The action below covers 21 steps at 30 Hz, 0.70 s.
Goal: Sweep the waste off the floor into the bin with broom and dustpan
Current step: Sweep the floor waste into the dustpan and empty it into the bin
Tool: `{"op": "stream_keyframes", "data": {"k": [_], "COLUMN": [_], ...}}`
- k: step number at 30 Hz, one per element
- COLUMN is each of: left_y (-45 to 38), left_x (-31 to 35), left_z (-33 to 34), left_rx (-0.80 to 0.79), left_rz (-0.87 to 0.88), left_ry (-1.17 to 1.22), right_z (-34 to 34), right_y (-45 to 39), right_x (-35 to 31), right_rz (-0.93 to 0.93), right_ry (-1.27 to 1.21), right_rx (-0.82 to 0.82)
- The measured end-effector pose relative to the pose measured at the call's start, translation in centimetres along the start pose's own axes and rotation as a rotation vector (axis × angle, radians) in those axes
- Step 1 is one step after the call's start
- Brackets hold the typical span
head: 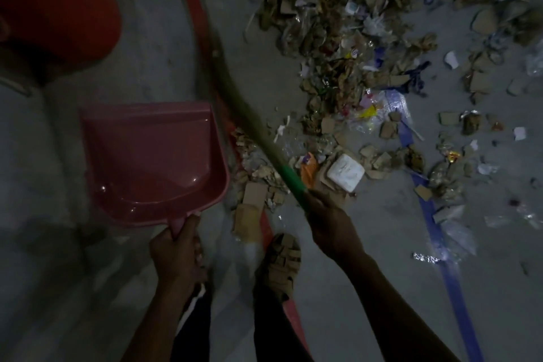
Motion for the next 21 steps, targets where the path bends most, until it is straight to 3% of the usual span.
{"op": "stream_keyframes", "data": {"k": [5, 16, 21], "left_y": [1.7, 2.9, 4.8], "left_x": [-2.2, -6.1, -7.1], "left_z": [0.9, -1.7, -2.3], "left_rx": [0.012, 0.092, 0.132], "left_rz": [-0.025, -0.036, 0.007], "left_ry": [-0.039, -0.012, 0.039], "right_z": [2.4, -0.8, -0.5], "right_y": [1.7, -0.6, 1.8], "right_x": [4.4, 7.8, 6.3], "right_rz": [0.145, 0.223, 0.05], "right_ry": [-0.001, 0.165, 0.101], "right_rx": [-0.162, 0.133, 0.105]}}
Point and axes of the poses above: each hand's wrist, its own y-axis away from the middle knuckle, its own z-axis out of the palm, x = y × z, the point moved 1 cm from there along -y, towards the middle knuckle, and after that the axes turned 9 degrees about -x, right-handed, at the moved point
